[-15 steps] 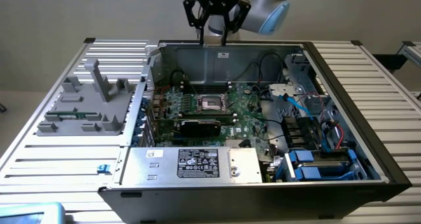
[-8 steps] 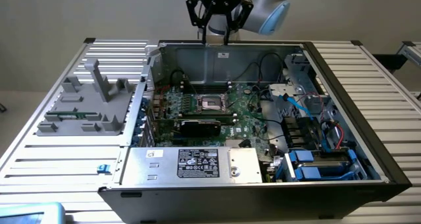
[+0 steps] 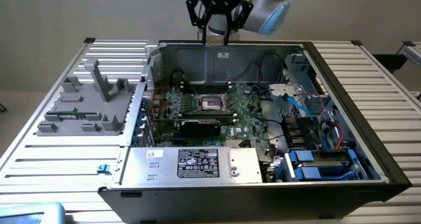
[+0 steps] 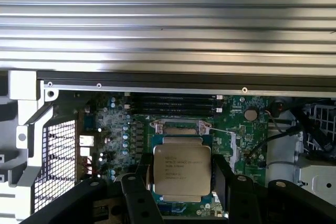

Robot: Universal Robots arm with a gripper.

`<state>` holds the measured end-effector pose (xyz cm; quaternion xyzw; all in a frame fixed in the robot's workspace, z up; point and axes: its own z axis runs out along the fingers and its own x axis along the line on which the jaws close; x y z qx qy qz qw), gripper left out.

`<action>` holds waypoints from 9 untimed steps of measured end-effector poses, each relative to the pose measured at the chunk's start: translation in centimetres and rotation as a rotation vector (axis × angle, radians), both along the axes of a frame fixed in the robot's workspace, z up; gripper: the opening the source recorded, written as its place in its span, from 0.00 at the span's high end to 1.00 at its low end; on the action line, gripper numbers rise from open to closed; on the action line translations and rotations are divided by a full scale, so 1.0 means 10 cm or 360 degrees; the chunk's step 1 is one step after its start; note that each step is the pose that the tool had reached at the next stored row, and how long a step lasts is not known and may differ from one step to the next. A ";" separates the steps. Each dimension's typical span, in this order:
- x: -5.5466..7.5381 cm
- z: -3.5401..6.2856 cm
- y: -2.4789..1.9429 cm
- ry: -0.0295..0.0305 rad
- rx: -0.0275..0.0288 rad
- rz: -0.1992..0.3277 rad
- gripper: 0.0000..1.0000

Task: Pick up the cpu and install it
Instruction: 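Place the cpu into insertion slot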

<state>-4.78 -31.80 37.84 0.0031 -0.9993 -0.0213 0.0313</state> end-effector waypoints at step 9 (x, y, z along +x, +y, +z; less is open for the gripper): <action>0.00 0.000 0.000 -0.00029 0.00001 -0.0086 0.44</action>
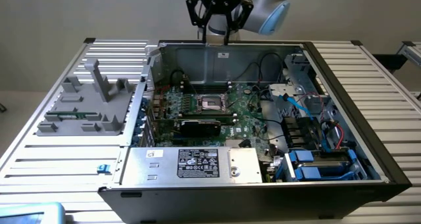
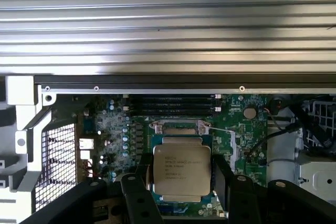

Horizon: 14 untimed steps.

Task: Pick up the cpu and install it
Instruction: 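Place the cpu into insertion slot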

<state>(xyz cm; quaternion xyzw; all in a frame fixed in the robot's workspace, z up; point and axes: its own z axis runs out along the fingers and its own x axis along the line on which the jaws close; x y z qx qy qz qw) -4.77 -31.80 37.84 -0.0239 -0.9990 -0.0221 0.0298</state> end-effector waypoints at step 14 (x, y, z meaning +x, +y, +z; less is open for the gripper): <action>0.00 0.000 0.000 -0.00028 -0.00002 -0.0330 0.44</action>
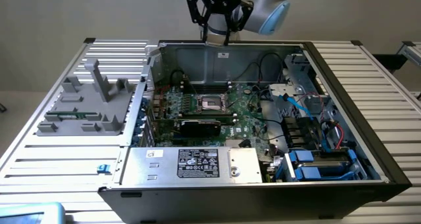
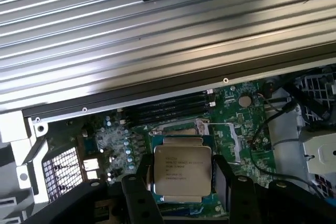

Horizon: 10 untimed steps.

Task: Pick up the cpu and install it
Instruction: 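Place the cpu into insertion slot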

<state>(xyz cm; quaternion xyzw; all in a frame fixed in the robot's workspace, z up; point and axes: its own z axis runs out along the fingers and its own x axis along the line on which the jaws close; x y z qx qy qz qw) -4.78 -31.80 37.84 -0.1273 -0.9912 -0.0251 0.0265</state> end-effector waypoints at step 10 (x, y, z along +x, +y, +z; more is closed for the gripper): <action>0.00 0.000 0.000 0.00000 0.00001 -0.0235 0.44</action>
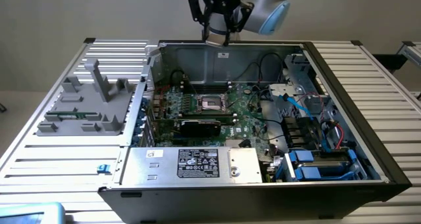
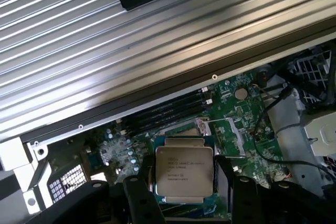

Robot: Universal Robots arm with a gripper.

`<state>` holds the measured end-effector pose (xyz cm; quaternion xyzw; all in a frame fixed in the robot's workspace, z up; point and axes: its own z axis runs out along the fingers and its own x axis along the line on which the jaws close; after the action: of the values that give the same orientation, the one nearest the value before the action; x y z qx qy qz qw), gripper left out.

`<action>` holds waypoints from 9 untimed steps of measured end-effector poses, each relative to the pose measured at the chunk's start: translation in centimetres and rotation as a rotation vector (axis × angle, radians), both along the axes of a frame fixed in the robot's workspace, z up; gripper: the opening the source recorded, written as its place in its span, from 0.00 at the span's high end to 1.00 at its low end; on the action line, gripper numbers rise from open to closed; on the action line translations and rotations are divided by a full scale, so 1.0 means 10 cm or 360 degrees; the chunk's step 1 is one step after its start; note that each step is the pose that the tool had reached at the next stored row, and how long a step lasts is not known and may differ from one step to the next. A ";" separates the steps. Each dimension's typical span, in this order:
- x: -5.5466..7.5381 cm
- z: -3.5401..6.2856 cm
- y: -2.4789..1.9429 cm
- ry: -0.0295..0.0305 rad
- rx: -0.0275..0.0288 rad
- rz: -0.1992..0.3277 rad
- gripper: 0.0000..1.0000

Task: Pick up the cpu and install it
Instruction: 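Place the cpu into insertion slot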

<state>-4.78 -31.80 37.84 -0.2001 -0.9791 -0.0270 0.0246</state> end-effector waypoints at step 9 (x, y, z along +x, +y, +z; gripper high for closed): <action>0.00 -0.003 0.000 0.00000 0.00000 -0.0228 0.44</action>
<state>-4.78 -31.80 37.80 -0.2695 -0.9623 -0.0286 0.0226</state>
